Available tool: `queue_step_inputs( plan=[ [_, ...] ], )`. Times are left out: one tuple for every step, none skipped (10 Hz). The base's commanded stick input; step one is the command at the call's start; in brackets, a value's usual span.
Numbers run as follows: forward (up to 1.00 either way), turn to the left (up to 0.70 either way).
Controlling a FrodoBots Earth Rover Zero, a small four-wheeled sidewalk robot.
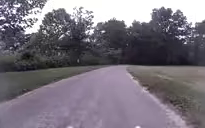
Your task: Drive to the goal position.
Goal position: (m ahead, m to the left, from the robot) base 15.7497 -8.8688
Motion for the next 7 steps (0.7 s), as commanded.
queue_step_inputs(
  plan=[
    [0.70,0.00],
    [0.70,0.00],
    [0.70,0.00],
    [0.70,0.00],
    [0.70,0.00],
    [0.70,0.00],
    [0.70,0.00]
  ],
)
